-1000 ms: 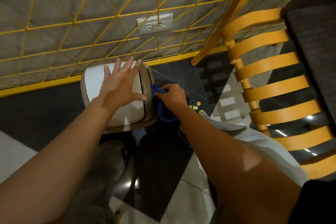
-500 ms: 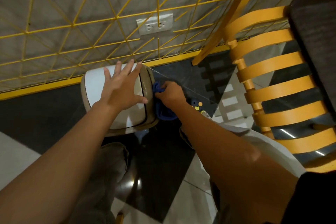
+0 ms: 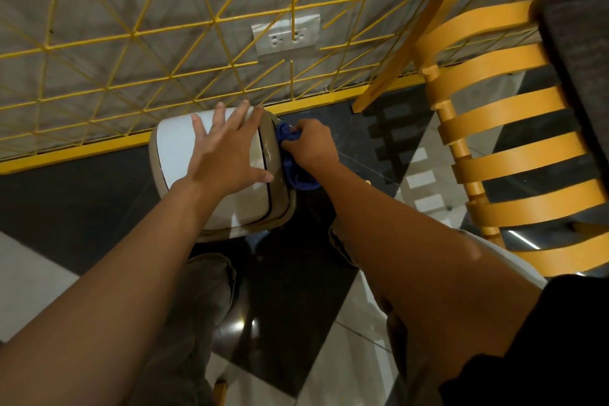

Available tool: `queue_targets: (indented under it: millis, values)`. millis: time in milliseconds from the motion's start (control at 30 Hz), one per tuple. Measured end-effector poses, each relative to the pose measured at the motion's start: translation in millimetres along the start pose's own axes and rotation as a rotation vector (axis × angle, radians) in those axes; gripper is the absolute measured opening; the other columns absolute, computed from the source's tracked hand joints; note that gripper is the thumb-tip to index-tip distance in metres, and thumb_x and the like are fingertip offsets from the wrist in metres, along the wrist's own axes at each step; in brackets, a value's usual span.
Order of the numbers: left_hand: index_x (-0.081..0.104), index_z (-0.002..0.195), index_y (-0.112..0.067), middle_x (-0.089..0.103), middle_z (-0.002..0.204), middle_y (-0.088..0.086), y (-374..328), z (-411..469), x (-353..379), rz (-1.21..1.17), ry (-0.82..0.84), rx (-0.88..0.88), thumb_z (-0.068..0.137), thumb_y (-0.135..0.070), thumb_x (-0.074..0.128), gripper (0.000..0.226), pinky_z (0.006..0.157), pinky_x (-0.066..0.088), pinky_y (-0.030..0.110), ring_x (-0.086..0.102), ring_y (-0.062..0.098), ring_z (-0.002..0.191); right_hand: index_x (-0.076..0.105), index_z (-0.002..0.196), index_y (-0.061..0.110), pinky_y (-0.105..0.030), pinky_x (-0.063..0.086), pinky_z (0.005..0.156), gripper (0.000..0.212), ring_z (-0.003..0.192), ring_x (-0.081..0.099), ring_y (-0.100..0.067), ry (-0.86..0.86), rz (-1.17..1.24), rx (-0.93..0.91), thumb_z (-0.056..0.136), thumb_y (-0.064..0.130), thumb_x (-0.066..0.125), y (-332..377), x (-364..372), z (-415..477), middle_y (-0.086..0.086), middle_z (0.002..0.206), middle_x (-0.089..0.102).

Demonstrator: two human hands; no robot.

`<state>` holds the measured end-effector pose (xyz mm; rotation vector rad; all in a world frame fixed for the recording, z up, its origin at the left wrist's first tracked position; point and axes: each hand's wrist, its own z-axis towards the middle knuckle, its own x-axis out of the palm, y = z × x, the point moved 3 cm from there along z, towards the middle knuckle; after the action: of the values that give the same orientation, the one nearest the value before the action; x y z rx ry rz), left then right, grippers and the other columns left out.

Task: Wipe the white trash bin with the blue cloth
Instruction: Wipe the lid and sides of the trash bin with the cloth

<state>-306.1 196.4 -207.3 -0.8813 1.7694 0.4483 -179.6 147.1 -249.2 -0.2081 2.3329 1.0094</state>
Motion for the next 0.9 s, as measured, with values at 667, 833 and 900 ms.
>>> queue_targets:
  millis: [667, 833, 900]
  values:
    - [0.009, 0.148, -0.018, 0.005, 0.157, 0.005, -1, 1, -1, 0.015, 0.019, -0.009, 0.067, -0.057, 0.070, 0.109, 0.109, 0.007, 0.062, 0.002, 0.035, 0.143, 0.058, 0.087, 0.010, -0.032, 0.046, 0.067, 0.012, 0.074, 0.055, -0.022, 0.095, -0.008, 0.100, 0.081, 0.016, 0.065, -36, 17, -31, -0.006, 0.079, 0.055]
    - [0.005, 0.148, -0.019, 0.003, 0.158, 0.003, -1, 2, -1, 0.011, 0.041, -0.001, 0.068, -0.056, 0.069, 0.109, 0.109, 0.006, 0.063, 0.001, 0.035, 0.143, 0.052, 0.072, 0.006, -0.029, 0.041, 0.059, 0.018, 0.062, 0.049, -0.022, 0.075, -0.092, 0.056, 0.081, 0.014, 0.066, -20, 11, -4, -0.005, 0.062, 0.047]
    - [0.004, 0.148, -0.019, 0.002, 0.158, 0.002, -1, 3, 0, 0.032, 0.042, 0.004, 0.068, -0.058, 0.068, 0.110, 0.109, 0.007, 0.063, 0.001, 0.035, 0.143, 0.043, 0.059, 0.008, -0.027, 0.035, 0.046, 0.032, 0.052, 0.043, -0.018, 0.074, -0.123, 0.048, 0.079, 0.014, 0.067, -15, 8, 8, -0.003, 0.057, 0.040]
